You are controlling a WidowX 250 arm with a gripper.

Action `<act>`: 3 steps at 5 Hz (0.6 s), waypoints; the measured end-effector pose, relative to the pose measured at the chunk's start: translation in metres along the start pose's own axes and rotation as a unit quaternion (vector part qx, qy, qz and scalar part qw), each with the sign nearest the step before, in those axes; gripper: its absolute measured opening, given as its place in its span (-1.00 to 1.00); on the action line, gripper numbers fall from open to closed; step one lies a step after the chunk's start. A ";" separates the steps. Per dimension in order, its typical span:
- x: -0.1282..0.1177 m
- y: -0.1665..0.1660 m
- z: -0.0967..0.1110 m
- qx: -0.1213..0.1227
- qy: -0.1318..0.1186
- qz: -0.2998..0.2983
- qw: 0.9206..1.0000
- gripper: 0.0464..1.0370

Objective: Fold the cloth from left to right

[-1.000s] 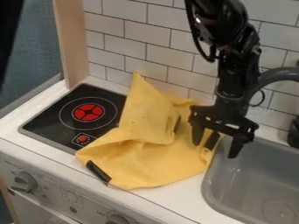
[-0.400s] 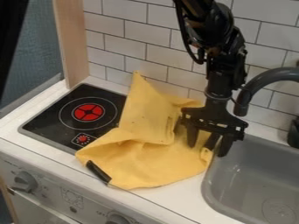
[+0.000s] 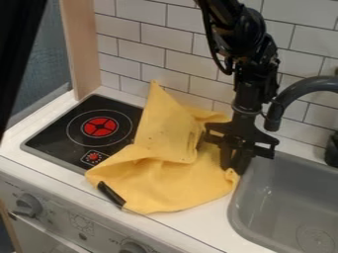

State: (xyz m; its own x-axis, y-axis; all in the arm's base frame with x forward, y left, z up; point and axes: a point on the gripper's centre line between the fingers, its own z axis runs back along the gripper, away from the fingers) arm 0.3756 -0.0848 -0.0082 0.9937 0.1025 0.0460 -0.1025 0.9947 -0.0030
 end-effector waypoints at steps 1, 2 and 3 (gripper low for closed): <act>0.001 -0.002 -0.001 -0.003 0.000 -0.002 1.000 -0.90; 0.001 -0.002 -0.001 -0.006 0.001 -0.002 1.000 -0.96; 0.001 -0.003 -0.001 -0.007 0.002 -0.004 1.000 -0.97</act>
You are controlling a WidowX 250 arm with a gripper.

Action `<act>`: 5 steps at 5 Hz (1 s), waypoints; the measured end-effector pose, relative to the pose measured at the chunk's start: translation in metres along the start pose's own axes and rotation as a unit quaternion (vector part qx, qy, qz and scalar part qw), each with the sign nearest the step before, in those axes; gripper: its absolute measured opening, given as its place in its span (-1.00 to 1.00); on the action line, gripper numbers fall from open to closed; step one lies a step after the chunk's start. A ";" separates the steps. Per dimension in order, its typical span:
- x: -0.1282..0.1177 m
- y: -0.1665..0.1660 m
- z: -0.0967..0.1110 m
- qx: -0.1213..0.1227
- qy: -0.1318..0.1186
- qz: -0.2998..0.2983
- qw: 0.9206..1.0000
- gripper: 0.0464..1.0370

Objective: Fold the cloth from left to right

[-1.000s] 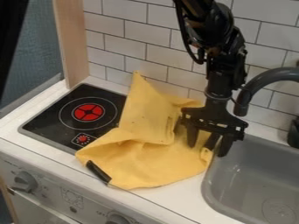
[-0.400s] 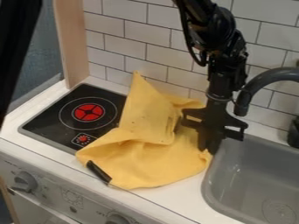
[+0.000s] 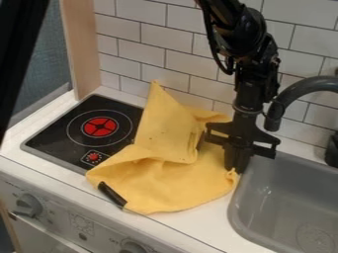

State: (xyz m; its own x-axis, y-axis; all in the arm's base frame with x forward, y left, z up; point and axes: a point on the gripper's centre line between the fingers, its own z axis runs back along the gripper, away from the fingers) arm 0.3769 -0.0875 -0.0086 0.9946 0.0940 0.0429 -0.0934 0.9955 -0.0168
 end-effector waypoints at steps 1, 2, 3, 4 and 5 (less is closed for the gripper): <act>-0.001 0.009 0.004 -0.010 -0.006 0.009 1.000 -0.98; -0.002 0.023 0.022 -0.026 -0.021 0.019 0.999 -0.98; -0.002 0.047 0.036 -0.033 -0.038 0.029 0.998 -0.98; -0.006 0.068 0.047 -0.041 -0.052 0.037 0.997 -0.98; -0.013 0.085 0.055 -0.052 -0.058 0.052 0.996 -0.98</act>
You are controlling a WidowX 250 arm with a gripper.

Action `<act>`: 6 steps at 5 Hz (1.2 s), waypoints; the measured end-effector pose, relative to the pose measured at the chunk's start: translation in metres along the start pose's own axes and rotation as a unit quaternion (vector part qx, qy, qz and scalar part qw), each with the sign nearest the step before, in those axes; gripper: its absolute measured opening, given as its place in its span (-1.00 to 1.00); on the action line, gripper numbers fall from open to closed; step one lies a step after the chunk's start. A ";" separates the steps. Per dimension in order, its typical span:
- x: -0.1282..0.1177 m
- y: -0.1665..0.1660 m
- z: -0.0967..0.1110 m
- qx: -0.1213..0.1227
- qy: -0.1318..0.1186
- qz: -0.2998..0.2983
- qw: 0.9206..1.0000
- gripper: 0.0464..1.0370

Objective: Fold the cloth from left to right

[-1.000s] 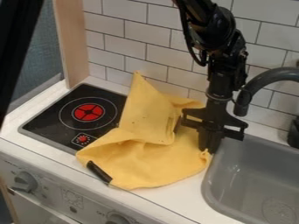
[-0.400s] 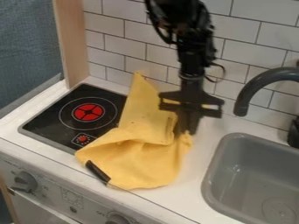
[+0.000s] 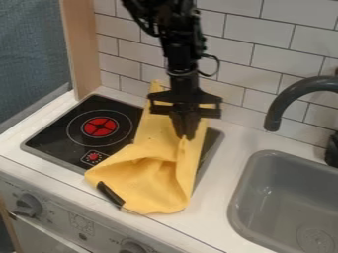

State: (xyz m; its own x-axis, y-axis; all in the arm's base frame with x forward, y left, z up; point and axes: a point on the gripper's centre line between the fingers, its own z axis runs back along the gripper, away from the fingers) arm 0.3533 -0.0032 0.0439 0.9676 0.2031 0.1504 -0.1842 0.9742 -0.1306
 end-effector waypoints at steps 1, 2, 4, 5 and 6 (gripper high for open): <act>0.001 0.026 0.003 0.000 -0.001 0.018 1.000 -0.98; 0.000 0.041 0.004 0.006 0.003 0.025 1.000 -0.98; -0.004 0.069 -0.005 0.004 0.035 0.031 0.999 -0.60; -0.008 0.070 -0.007 0.005 0.046 0.032 0.998 -0.06; -0.008 0.070 -0.007 0.004 0.047 0.039 0.998 0.54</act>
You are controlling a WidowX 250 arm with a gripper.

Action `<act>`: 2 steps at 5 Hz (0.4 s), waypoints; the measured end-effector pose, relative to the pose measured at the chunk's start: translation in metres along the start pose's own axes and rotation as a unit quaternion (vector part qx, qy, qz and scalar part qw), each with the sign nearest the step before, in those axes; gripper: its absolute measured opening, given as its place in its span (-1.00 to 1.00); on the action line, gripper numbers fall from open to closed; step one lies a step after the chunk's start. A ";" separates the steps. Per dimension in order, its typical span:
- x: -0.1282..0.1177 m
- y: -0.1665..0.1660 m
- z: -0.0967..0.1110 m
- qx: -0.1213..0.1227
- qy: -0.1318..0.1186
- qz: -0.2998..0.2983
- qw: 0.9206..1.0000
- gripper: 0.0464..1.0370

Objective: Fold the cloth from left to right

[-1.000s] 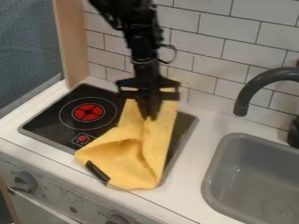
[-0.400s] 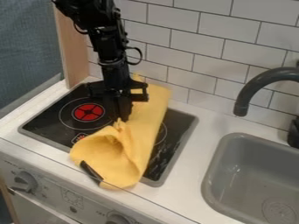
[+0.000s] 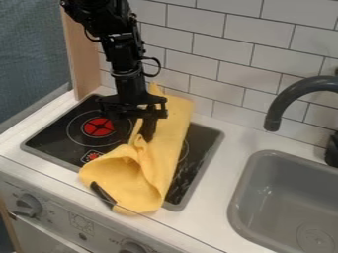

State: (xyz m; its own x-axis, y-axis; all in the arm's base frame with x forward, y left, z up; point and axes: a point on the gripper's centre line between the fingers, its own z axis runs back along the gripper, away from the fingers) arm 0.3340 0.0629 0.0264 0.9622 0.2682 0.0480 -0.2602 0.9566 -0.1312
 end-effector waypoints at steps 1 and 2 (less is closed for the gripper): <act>-0.001 0.000 0.000 -0.001 0.004 0.002 1.000 0.96; -0.001 0.003 0.003 0.010 0.009 0.009 1.000 0.94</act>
State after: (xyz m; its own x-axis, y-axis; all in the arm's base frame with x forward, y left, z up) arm 0.3325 0.0658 0.0290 0.9584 0.2842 0.0276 -0.2795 0.9536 -0.1115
